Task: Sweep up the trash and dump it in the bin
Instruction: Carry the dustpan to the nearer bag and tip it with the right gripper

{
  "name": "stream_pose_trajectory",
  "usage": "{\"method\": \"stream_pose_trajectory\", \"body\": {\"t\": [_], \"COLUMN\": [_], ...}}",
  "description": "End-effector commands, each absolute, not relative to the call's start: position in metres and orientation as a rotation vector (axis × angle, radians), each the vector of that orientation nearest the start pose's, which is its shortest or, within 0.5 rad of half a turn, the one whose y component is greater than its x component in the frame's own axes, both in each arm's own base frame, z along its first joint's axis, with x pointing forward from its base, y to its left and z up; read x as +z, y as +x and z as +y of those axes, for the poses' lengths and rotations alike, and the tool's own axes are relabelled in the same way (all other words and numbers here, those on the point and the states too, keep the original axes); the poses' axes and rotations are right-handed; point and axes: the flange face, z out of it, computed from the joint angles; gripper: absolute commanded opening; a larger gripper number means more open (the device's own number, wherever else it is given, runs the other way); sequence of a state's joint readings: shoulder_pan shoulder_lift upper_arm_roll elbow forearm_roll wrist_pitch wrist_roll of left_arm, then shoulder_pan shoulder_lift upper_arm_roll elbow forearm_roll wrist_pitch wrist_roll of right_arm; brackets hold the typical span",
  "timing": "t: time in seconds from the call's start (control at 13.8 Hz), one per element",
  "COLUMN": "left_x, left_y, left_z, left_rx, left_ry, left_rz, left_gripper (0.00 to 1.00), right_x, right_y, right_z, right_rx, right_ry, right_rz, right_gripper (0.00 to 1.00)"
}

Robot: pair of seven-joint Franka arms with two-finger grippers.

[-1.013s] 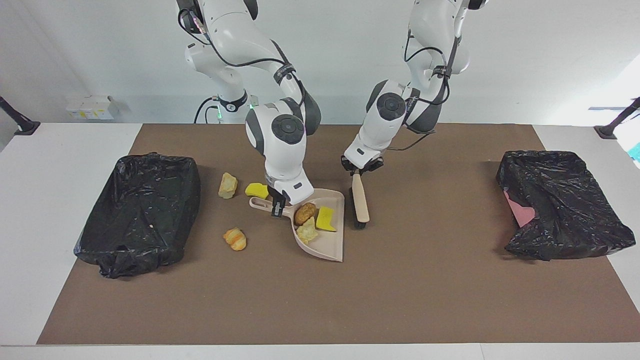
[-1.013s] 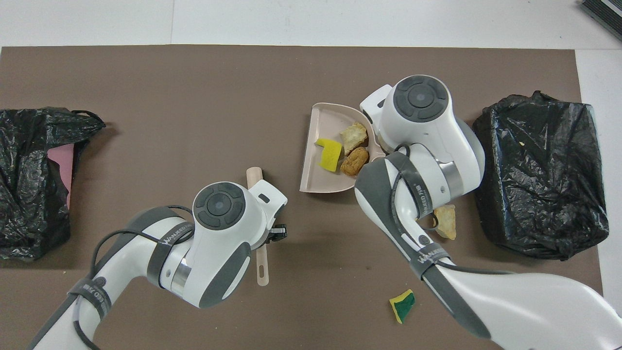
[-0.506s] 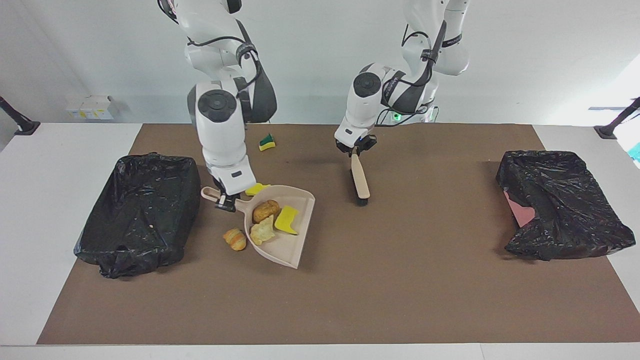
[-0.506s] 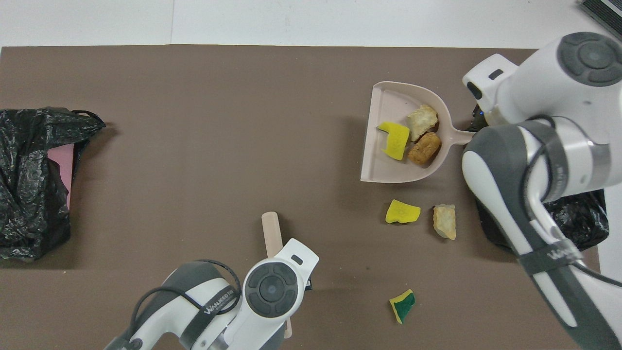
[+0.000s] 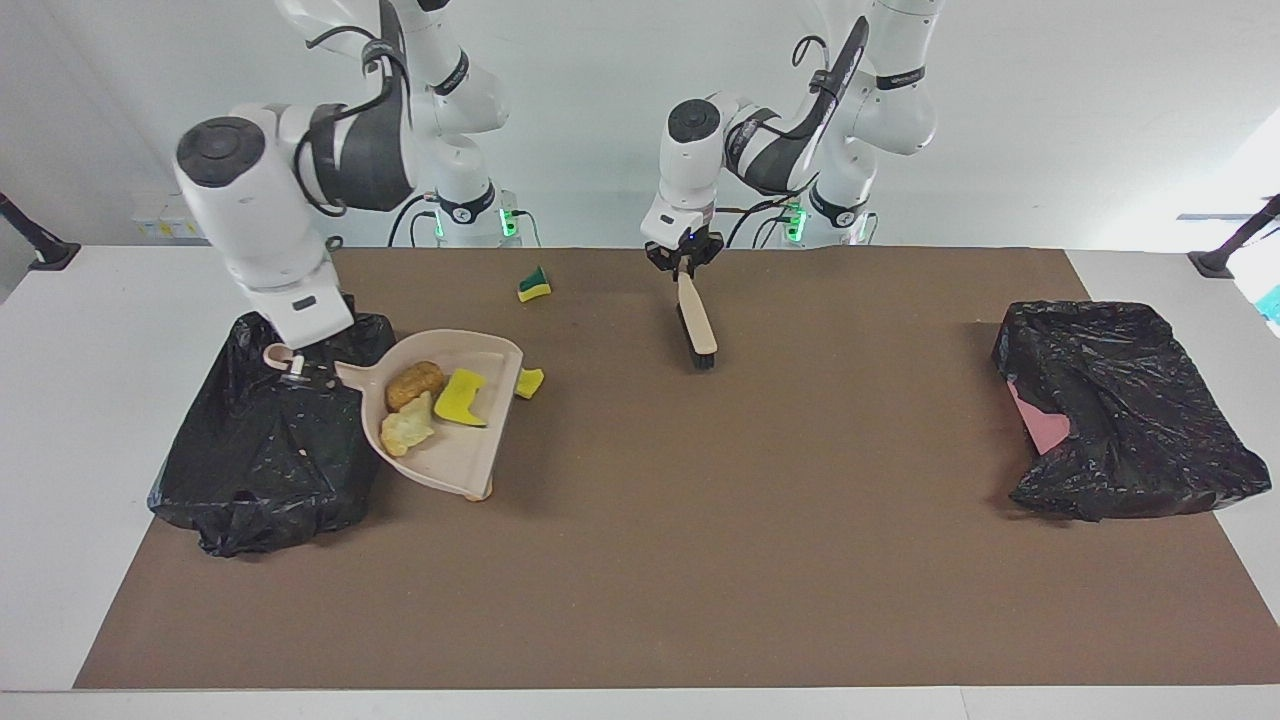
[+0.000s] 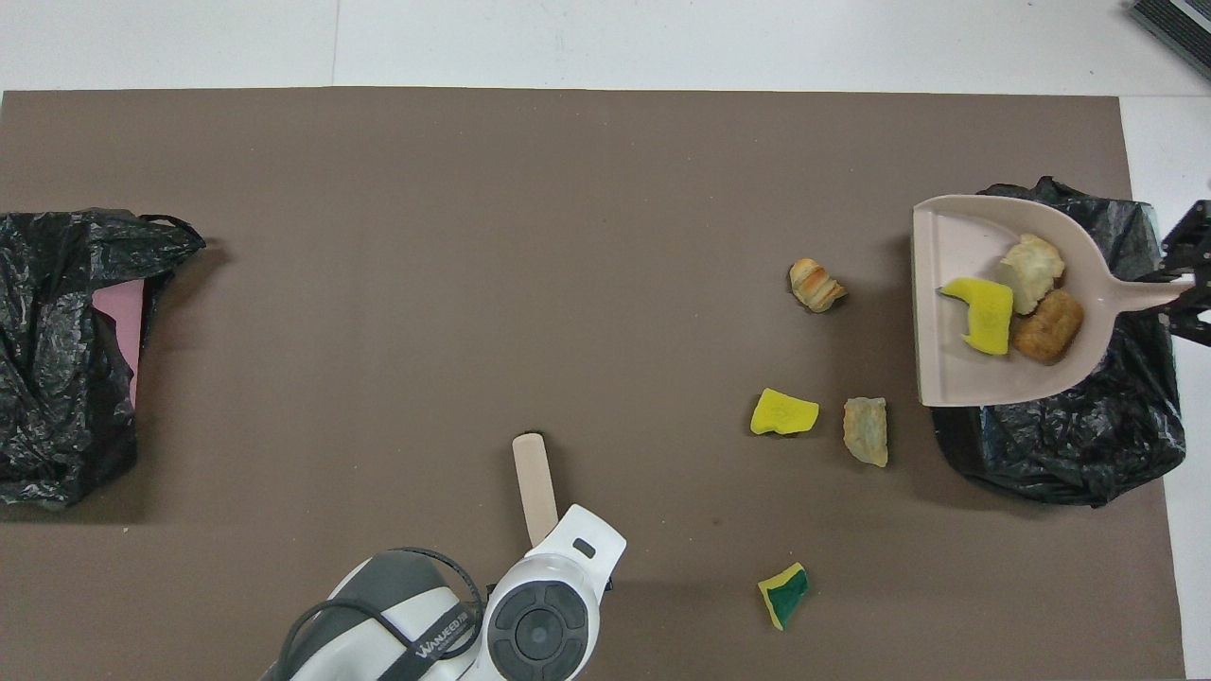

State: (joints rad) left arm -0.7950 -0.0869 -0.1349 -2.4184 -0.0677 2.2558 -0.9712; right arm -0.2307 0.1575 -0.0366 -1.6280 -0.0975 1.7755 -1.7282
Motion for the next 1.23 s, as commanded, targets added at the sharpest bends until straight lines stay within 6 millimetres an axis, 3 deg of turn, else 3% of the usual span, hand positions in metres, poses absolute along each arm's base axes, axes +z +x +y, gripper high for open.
{"method": "stream_pose_trajectory", "body": {"t": [0.0, 0.14, 0.36, 0.58, 0.87, 1.16], "left_x": [0.345, 0.357, 0.387, 0.417, 0.45, 0.468], "left_y": [0.283, 0.295, 0.332, 0.388, 0.45, 0.507], "left_z": [-0.373, -0.373, -0.358, -0.319, -0.259, -0.183], "left_rx": [0.07, 0.068, 0.075, 0.062, 0.018, -0.032], "left_ry": [-3.103, -3.107, -3.099, -3.107, -3.148, -3.178], "left_rz": [-0.138, -0.165, -0.279, -0.39, -0.306, -0.068], "left_gripper": [1.0, 1.0, 1.0, 1.0, 1.0, 1.0], "right_x": [0.528, 0.528, 0.521, 0.521, 0.535, 0.538], "right_y": [0.57, 0.564, 0.555, 0.559, 0.568, 0.558], "right_z": [-0.211, -0.232, -0.235, -0.227, -0.185, -0.144], "right_rx": [0.17, 0.238, 0.365, 0.529, 0.702, 0.946], "right_ry": [-2.33, -2.369, -2.381, -2.387, -2.384, -2.381], "right_rz": [-2.237, -2.298, -2.425, -2.476, -2.581, -2.684], "right_gripper": [0.0, 0.0, 0.0, 0.0, 0.0, 0.0]}}
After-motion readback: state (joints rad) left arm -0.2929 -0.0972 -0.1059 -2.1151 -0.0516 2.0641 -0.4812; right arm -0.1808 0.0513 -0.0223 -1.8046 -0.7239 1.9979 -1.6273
